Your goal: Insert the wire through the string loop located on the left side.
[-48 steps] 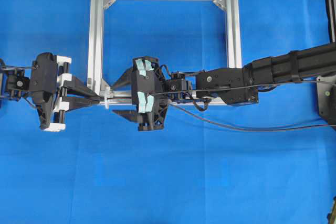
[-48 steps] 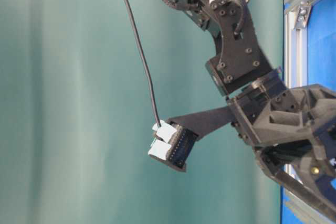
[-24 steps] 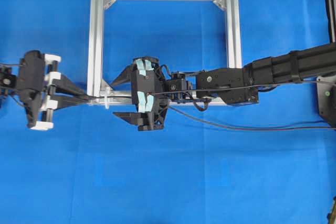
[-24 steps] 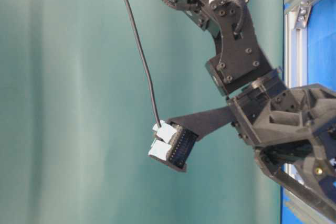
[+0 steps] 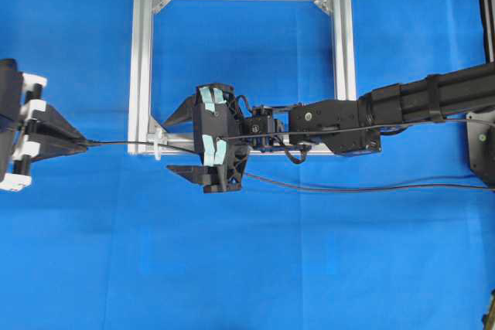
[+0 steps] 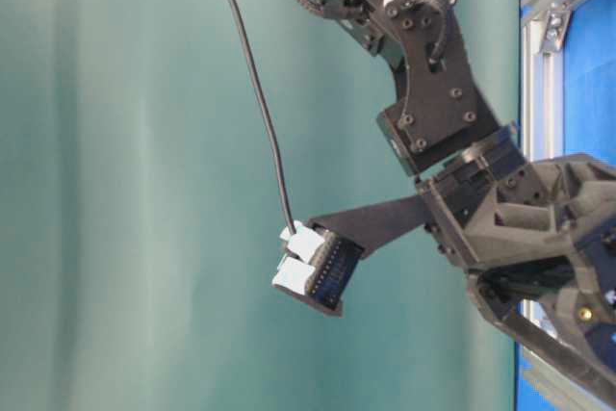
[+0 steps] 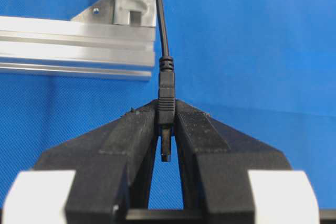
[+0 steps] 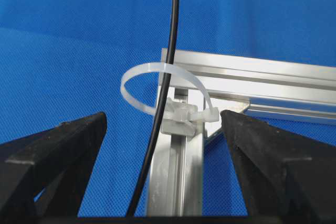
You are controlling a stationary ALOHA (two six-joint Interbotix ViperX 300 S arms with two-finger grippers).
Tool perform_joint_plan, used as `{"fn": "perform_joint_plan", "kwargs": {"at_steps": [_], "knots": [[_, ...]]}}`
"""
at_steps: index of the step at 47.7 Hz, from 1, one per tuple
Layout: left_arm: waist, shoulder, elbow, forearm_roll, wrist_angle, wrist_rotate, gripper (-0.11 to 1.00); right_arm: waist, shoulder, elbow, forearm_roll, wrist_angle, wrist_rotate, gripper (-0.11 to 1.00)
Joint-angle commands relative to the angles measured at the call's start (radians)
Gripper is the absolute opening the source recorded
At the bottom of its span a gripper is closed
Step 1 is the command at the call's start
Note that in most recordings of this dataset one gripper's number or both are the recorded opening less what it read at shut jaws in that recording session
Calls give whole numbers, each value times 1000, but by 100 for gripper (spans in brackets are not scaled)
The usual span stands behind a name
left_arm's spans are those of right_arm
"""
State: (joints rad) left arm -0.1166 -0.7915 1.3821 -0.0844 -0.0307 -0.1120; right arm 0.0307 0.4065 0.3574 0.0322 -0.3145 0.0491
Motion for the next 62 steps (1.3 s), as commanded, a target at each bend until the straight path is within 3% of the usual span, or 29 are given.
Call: {"fn": "perform_joint_plan", "kwargs": {"at_steps": [1, 55, 57, 62], "knots": [[-2, -67, -5, 3, 31, -3, 8, 5, -18, -23, 3, -3, 2, 93], [-2, -28, 0, 3, 74, -12, 8, 11, -26, -26, 3, -8, 2, 93], [-2, -25, 0, 3, 74, -12, 13, 11, -26, -26, 3, -8, 2, 93], [-2, -28, 0, 3, 72, -9, 41, 11, -28, -25, 3, -5, 2, 93]]}}
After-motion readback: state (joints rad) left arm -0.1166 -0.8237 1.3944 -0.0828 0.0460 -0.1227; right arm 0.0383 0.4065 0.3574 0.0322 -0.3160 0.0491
